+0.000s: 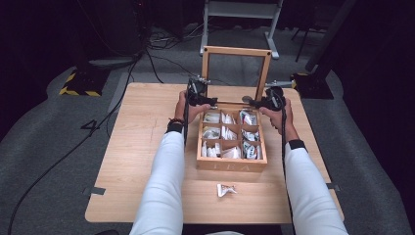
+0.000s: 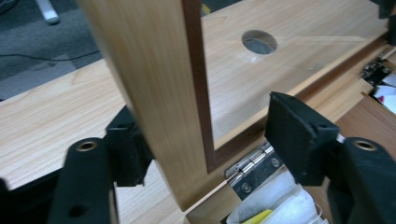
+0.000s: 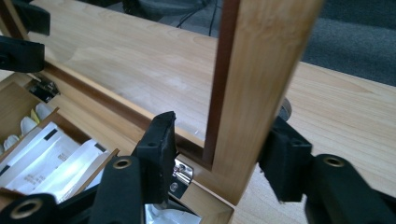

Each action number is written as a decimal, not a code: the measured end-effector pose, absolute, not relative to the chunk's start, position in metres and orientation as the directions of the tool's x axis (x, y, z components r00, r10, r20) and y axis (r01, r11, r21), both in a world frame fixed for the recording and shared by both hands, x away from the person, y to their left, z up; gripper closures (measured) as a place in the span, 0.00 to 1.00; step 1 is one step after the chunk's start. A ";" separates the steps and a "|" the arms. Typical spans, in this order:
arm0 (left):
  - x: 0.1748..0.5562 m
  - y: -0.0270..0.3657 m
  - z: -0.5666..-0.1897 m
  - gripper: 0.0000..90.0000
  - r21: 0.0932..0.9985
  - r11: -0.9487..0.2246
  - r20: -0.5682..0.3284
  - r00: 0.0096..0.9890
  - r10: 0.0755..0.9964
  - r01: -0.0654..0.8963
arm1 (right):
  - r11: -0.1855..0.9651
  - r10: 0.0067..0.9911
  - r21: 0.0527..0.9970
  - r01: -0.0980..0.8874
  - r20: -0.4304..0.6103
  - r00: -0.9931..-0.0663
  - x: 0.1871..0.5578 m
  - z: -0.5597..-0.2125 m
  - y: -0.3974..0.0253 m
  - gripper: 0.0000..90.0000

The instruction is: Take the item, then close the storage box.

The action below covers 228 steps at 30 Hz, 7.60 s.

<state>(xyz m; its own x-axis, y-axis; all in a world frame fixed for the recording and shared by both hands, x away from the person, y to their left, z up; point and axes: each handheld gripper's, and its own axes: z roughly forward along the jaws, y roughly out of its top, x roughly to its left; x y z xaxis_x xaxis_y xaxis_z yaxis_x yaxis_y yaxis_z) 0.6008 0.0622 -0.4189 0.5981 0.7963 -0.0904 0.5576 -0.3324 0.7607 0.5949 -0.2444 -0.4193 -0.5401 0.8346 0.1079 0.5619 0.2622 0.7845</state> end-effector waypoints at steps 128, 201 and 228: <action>0.456 0.094 -0.319 0.61 0.843 -0.478 0.151 0.745 0.650 0.246 | 0.356 0.689 0.899 0.256 -0.067 -0.721 0.453 -0.320 -0.279 0.60; 0.401 0.104 -0.385 0.39 0.795 -0.545 0.119 0.813 0.570 0.266 | 0.423 0.620 0.867 0.263 -0.066 -0.782 0.390 -0.387 -0.280 0.48; 0.395 0.104 -0.405 0.36 0.778 -0.552 0.096 0.811 0.577 0.301 | 0.453 0.618 0.841 0.295 -0.057 -0.784 0.383 -0.404 -0.278 0.47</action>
<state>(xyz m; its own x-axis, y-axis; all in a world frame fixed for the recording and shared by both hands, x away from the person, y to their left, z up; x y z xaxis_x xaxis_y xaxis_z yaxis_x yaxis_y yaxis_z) 0.3950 0.1038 -0.4049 0.8107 0.5774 0.0965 0.3006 -0.5520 0.7778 0.3827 -0.2783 -0.4036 -0.7840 0.6181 -0.0575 0.2955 0.4530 0.8411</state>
